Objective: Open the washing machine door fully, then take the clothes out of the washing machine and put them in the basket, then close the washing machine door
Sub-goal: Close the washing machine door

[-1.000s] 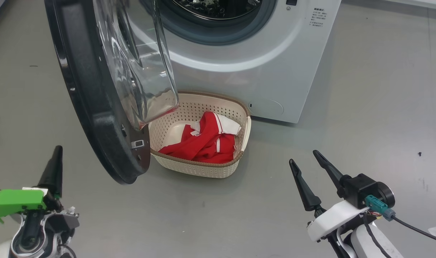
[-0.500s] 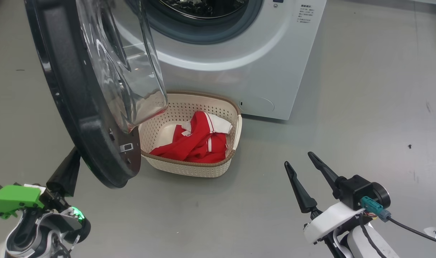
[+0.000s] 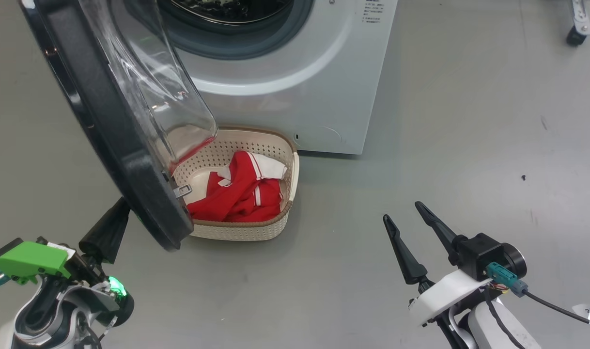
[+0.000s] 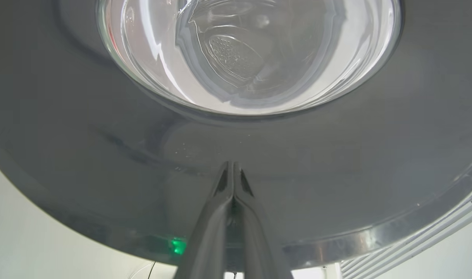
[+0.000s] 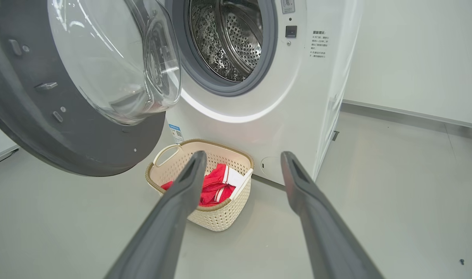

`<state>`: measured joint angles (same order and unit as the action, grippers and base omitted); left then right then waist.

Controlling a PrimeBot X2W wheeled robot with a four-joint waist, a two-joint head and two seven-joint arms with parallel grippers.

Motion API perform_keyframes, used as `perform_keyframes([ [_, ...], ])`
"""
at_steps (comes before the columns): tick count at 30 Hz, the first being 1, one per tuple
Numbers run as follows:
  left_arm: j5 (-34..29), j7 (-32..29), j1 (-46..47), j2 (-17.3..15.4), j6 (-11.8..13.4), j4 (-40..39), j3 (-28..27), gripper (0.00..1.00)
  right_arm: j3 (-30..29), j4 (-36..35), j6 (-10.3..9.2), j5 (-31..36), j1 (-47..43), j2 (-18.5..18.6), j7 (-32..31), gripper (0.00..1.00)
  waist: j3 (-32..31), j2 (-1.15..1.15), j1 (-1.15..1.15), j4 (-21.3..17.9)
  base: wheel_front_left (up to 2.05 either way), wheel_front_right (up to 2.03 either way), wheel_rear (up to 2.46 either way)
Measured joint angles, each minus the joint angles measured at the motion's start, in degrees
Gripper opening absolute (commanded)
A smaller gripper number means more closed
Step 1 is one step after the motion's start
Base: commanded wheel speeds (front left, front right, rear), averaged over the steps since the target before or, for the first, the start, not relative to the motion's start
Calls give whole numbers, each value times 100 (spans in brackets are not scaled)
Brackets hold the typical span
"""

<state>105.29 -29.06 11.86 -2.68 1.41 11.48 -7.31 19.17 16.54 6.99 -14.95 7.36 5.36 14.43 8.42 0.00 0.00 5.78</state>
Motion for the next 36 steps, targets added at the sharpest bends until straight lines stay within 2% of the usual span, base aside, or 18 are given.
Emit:
perform_keyframes([
  [12, 46, -69, -8, 0, 132, -263, 26, 0, -22, -3, 1, 0, 60, -38, 0, 100, 96, 0, 0, -591, 0, 0, 0],
  [25, 59, -4, 8, 5, 189, -328, 58, 0, -63, -8, 1, -5, 151, -104, 0, 100, 247, 0, 0, -1448, 0, 0, 0],
  [36, 51, 474, 286, 21, 185, -386, -176, 0, -125, -63, 1, -30, 159, -162, 0, 100, 384, 0, 0, -2182, 0, 0, 0],
])
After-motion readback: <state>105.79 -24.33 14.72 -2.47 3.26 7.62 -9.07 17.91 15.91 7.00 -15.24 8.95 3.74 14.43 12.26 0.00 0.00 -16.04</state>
